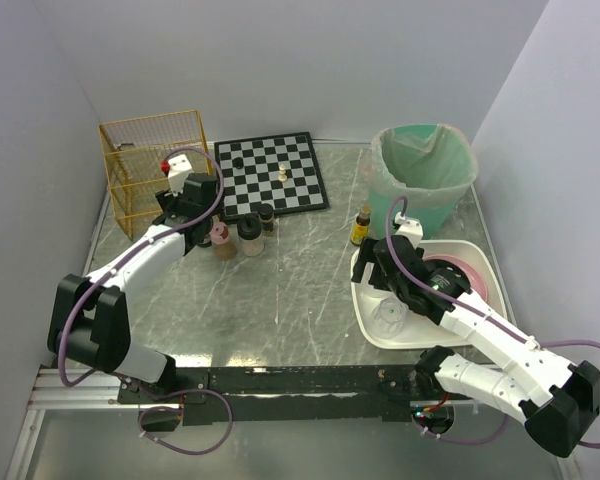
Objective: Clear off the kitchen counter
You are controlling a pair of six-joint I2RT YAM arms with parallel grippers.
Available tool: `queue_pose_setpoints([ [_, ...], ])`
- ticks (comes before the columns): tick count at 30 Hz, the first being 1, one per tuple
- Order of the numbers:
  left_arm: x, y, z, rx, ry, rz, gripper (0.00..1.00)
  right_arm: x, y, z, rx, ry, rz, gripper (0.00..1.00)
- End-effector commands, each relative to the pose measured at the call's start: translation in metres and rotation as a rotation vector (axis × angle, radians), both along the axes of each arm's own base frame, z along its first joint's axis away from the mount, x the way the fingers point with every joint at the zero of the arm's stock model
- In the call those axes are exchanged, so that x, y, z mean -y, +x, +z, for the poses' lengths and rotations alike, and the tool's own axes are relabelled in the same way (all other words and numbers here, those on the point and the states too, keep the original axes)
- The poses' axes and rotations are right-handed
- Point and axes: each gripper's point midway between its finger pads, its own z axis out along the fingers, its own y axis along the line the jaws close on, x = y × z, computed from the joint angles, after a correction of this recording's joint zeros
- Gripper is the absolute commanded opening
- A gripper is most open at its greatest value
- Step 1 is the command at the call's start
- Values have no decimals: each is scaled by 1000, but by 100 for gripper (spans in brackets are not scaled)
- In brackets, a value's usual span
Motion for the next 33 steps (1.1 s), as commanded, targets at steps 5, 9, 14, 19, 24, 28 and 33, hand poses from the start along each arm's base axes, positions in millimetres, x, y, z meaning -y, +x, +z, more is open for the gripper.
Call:
queue_pose_setpoints([
  [5, -7, 11, 1, 21, 50, 39, 77, 0, 8, 12, 43, 22, -2, 100],
  [9, -5, 15, 1, 26, 51, 31, 67, -1, 9, 12, 41, 22, 2, 100],
  [14, -8, 16, -4, 0, 75, 40, 43, -2, 13, 16, 43, 22, 7, 100],
  [19, -11, 11, 2, -7, 79, 57, 1, -3, 13, 15, 37, 30, 8, 100],
  [24, -13, 9, 30, 13, 78, 63, 0, -5, 12, 10, 21, 47, 9, 100],
  [28, -15, 7, 67, 50, 92, 47, 1, -7, 12, 9, 17, 53, 17, 99],
  [33, -10, 10, 127, 144, 85, -8, 1, -9, 13, 10, 16, 56, 19, 100],
])
